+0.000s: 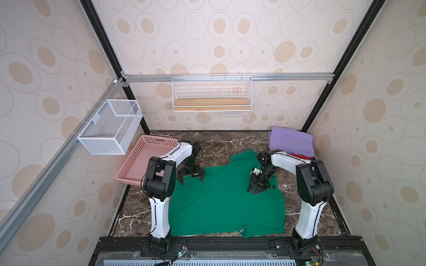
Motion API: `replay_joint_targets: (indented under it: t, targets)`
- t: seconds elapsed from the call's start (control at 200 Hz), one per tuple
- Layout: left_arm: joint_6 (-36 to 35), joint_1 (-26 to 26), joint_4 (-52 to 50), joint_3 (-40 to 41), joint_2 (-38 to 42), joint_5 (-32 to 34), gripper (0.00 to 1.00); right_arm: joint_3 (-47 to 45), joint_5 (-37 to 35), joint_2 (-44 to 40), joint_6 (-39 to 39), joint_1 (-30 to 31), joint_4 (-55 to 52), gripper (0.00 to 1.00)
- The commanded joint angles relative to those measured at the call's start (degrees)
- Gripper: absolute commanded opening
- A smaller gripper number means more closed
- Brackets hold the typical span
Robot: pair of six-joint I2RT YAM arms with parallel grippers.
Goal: Fold and stack t-shirts
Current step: Smooth out the T-shirt at the center of the board.
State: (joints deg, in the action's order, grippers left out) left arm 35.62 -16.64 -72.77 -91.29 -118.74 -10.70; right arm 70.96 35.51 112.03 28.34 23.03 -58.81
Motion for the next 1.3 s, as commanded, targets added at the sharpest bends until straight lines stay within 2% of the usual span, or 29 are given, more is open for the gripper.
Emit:
replay_joint_targets:
  t: [0.0,0.155,0.255,0.426,0.576,0.776,0.896,1.122,1.177,1.297]
  targets:
    - [2.3,-1.0,0.9,-1.0,-4.2,-4.8,0.98,-2.4,0.4,0.4,-1.5,0.3,4.2,0.41]
    - [4.6,-2.1,2.3,-2.1,-7.4,-5.8,0.99,-3.6,1.2,3.4,-2.1,1.1,5.5,0.41]
    - [3.7,-2.2,0.3,-4.9,-9.2,-4.6,0.98,-5.5,2.0,3.7,-1.9,1.8,7.0,0.41]
    - [-1.1,-2.0,-8.2,-17.7,-14.0,3.8,0.99,-7.7,2.3,3.5,-1.9,2.3,8.2,0.40]
    - [-0.7,0.3,-9.2,-22.9,-16.4,7.2,0.99,-9.0,2.7,3.6,-1.9,2.3,8.7,0.40]
    - [-0.9,3.3,-12.1,-34.6,-24.2,12.4,0.99,-10.1,3.4,3.2,-2.0,2.3,9.0,0.40]
    - [0.0,6.7,-12.6,-43.5,-29.8,11.9,0.99,-10.4,3.5,3.3,-2.0,2.3,9.1,0.40]
    - [1.1,12.6,-13.1,-65.8,-39.5,7.3,0.99,-10.2,4.2,4.4,-1.9,2.3,9.5,0.40]
    - [1.4,13.8,-10.5,-66.7,-38.6,5.5,0.99,-10.5,4.5,4.5,-1.8,2.3,9.7,0.40]
    - [3.2,16.3,-1.6,-60.6,-33.1,2.8,0.99,-10.8,4.7,4.9,-1.7,2.3,9.9,0.40]
